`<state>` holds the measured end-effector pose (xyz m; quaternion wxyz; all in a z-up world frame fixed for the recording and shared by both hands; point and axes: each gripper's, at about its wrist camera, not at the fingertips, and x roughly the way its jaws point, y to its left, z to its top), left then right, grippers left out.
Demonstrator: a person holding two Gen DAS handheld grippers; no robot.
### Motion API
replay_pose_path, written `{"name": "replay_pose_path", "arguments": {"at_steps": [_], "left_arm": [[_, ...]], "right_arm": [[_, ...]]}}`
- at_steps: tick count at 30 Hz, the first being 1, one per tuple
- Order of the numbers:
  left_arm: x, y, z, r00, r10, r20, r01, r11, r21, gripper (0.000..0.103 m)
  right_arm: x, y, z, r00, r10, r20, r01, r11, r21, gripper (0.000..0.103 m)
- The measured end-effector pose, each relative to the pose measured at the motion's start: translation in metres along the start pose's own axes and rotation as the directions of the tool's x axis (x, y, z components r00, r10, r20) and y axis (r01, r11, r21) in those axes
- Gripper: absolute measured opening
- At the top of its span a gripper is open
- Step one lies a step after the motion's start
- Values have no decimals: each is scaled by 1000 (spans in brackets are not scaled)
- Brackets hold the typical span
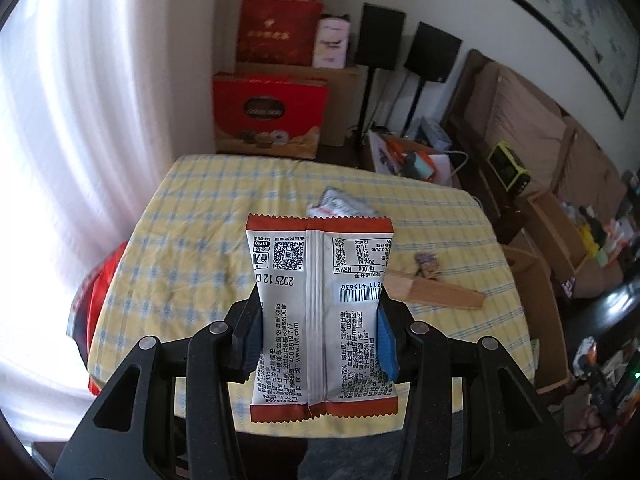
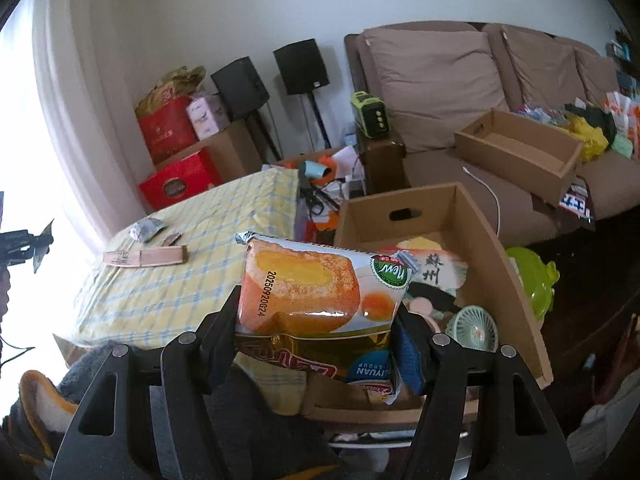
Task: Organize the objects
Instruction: 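Carry both held snack packets from the table over the cardboard box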
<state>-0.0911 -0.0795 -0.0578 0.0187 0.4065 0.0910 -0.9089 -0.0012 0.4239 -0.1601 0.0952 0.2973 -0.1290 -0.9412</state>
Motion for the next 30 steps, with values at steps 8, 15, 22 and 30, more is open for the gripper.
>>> {"name": "replay_pose_path", "arguments": {"at_steps": [8,15,22,30], "left_arm": [[4,-73,6,998,-62,8,61,995,79,43],[16,-131,4,991,-134,-23,136,979,150,44],[27,-172,1,974,-212,-81,222,964,145,44],[22,-231,-4,958,-272,-93,286,934,215,44]], "right_arm": [[-6,-31,-4,998,46,40,-49,995,86,68],[-9,-55,-5,998,-68,17,67,994,81,68],[-10,-78,-9,993,-117,2,116,987,113,68],[-7,-89,-9,990,-139,-4,138,983,122,68]]}}
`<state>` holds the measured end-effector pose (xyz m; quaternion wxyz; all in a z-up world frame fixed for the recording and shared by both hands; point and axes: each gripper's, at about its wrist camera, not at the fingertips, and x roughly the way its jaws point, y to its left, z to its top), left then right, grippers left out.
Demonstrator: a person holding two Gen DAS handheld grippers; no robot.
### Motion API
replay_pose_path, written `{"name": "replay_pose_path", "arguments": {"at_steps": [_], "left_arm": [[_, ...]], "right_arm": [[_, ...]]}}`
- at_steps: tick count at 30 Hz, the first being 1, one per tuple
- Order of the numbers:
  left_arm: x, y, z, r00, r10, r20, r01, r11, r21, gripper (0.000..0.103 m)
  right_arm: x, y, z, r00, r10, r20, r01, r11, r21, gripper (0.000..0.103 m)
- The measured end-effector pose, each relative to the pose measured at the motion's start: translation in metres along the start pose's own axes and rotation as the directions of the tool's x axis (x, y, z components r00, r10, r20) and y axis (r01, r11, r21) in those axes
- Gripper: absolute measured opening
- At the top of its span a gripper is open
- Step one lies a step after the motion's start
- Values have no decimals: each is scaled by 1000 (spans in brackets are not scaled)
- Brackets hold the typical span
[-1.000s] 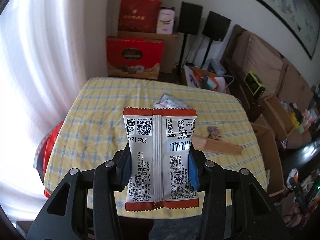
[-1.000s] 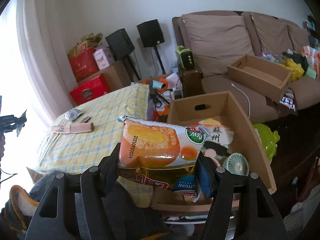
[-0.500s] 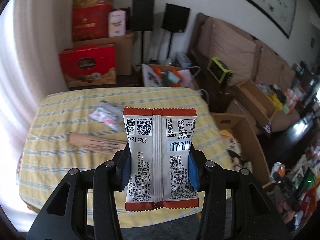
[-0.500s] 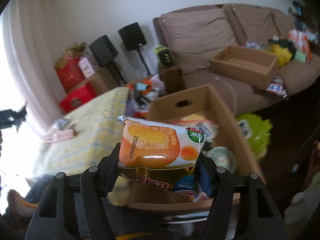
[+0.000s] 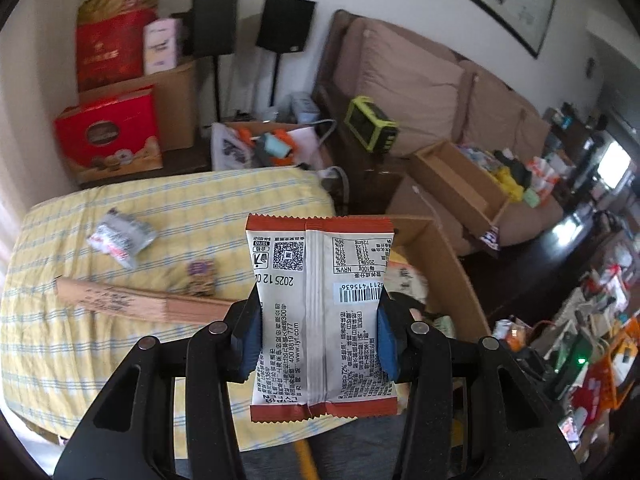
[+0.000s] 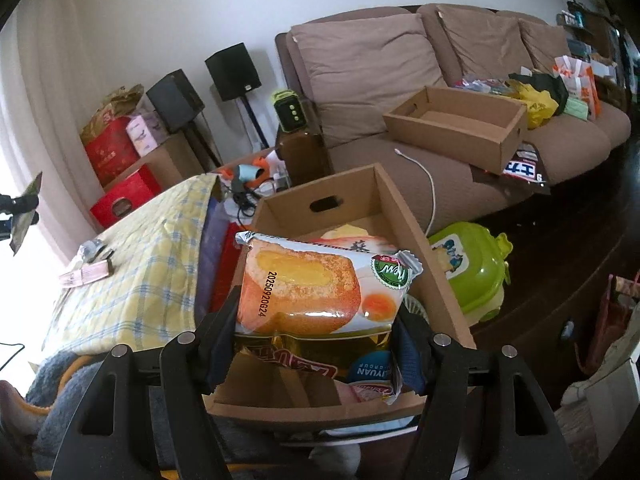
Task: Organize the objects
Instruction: 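Carry both held snack packets from the table over the cardboard box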
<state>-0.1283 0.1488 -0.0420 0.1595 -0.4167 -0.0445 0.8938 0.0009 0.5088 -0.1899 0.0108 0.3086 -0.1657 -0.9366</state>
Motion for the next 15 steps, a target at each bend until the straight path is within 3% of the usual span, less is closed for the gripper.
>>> {"name": "replay_pose_path", "arguments": {"at_steps": [9,15], "left_arm": [[27,-77,-5,995,-95,-35,98,990,106,44],[38,-105,-13,989,-132,-67,140,982,129,44]], "right_arm": [[4,-14,1,1000,-7,-7,7,999,36,68],[5,-15,1,1000,-6,-7,7,999,43,68]]}}
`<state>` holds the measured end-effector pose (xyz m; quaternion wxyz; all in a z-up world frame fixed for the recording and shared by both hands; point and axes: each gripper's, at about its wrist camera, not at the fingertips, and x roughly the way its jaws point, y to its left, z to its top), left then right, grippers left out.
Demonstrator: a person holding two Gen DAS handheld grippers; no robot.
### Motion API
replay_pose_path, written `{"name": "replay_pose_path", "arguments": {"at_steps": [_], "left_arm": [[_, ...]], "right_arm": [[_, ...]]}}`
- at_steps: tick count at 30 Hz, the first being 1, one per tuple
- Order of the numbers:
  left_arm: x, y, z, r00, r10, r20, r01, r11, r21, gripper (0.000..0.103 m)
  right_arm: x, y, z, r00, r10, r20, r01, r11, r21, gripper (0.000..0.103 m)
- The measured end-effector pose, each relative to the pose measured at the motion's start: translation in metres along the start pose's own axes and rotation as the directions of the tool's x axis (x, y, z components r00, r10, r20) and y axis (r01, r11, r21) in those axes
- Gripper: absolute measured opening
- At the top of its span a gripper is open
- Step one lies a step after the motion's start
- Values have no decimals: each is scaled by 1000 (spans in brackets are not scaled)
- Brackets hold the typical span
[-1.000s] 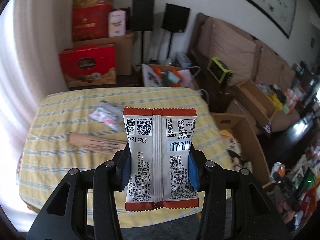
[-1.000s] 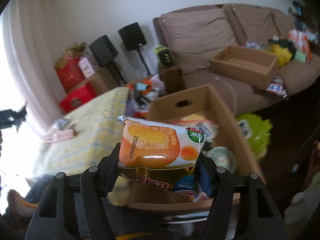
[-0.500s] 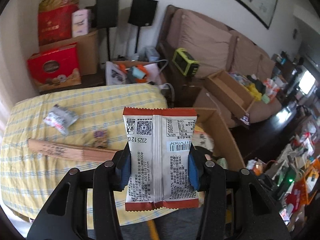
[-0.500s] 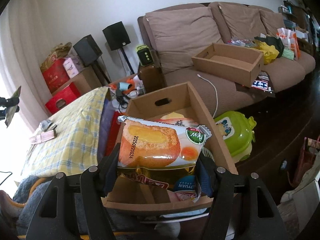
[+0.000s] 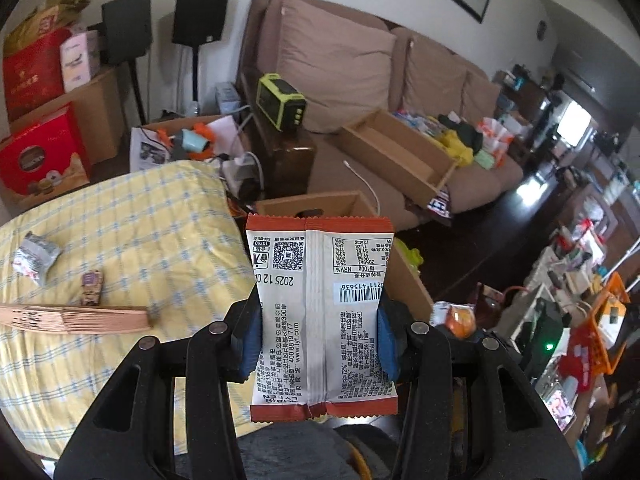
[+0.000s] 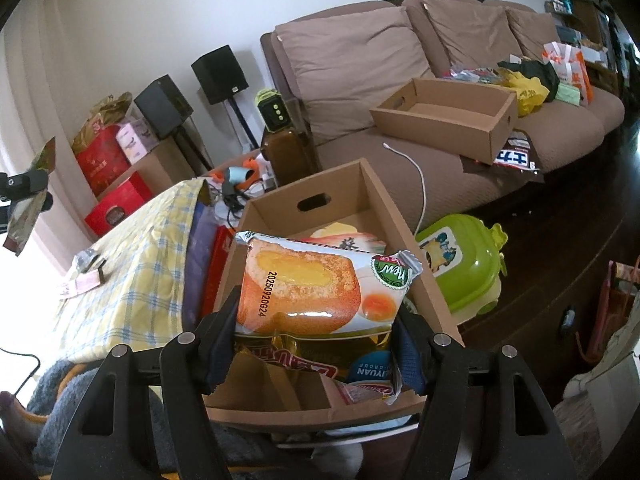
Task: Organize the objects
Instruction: 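Carry both held snack packets from the table over the cardboard box, then lower the white packet with the left gripper while the right lowers the orange cake packet into the box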
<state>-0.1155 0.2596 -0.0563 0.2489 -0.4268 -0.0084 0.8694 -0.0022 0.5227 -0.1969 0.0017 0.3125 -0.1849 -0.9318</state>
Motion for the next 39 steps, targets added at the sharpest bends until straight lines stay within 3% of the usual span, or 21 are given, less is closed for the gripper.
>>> {"name": "replay_pose_path", "arguments": {"at_steps": [12,24,39], "left_arm": [[43,-29,-6,998,-16,-56,18,999,30,44],[92,-51,-25,988,14,-151,-1,996,84,44],[96,-59,-24,987,-8,-161,22,996,81,44]], "right_arm": [[4,-4,1,1000,-18,-10,18,1000,-4,68],[8,-21,1,998,-47,-30,48,998,27,68],[10,-23,1,998,-51,-34,52,998,26,68]]}}
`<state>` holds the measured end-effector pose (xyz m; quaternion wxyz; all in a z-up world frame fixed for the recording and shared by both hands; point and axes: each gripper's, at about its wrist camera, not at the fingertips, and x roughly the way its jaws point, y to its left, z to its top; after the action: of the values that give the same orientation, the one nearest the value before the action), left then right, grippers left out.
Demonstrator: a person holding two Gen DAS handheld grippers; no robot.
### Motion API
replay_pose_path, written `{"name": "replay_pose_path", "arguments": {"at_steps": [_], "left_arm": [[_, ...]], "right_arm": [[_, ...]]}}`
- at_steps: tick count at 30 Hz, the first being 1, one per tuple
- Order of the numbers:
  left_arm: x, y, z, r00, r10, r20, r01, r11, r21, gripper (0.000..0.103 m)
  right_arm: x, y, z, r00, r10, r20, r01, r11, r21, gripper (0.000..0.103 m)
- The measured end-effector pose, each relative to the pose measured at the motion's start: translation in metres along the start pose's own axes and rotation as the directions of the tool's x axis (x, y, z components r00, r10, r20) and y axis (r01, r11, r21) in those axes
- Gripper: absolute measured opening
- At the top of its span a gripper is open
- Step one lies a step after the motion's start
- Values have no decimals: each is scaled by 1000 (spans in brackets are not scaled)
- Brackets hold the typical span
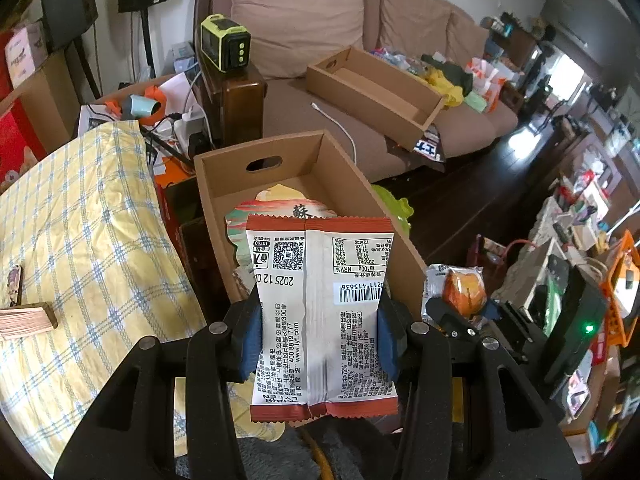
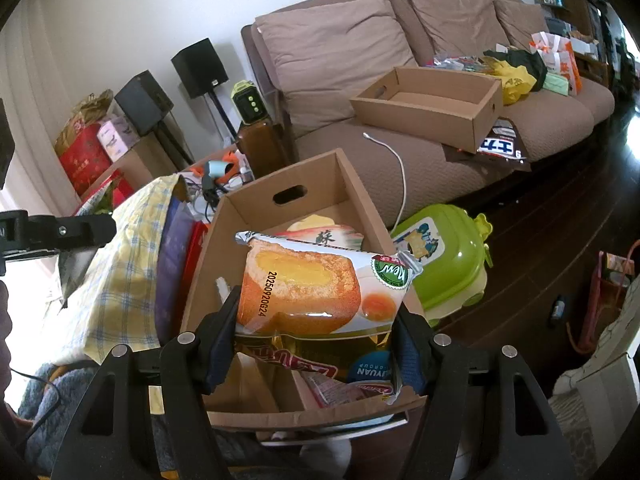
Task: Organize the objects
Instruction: 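Lower the white packet with the left gripper while the right lowers the orange cake packet into the box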
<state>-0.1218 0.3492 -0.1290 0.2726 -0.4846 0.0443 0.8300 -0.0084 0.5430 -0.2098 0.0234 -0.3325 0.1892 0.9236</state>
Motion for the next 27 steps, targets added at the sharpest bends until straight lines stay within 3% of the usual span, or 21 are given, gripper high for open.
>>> {"name": "replay_pose_path", "arguments": {"at_steps": [27], "left_arm": [[3,0,2,1000,-12,-13,11,1000,-12,44]], "right_arm": [[1,0,-1,1000,1,-4,-1,1000,1,68]]}}
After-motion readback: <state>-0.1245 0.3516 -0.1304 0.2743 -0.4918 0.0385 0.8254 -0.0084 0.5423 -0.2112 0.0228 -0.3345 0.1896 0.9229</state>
